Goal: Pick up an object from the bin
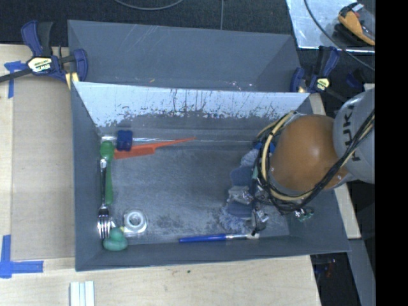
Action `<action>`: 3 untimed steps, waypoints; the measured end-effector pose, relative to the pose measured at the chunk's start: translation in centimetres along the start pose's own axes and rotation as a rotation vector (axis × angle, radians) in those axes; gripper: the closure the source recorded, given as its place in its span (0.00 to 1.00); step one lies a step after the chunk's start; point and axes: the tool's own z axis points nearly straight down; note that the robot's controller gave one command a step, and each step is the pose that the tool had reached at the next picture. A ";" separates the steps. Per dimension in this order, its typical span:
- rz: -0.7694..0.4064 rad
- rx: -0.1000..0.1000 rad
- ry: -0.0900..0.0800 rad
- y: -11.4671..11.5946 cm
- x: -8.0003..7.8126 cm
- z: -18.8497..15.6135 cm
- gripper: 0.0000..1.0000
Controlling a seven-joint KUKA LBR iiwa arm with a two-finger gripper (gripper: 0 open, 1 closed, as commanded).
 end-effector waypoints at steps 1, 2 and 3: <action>-0.001 0.001 -0.002 0.0 0.0 -0.5 1.00; -0.001 -0.003 0.004 0.1 0.1 -2.3 1.00; 0.000 0.000 -0.002 0.0 -0.1 -4.3 1.00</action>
Offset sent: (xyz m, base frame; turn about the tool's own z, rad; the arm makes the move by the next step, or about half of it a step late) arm 0.0001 -0.0001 0.0569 -0.0008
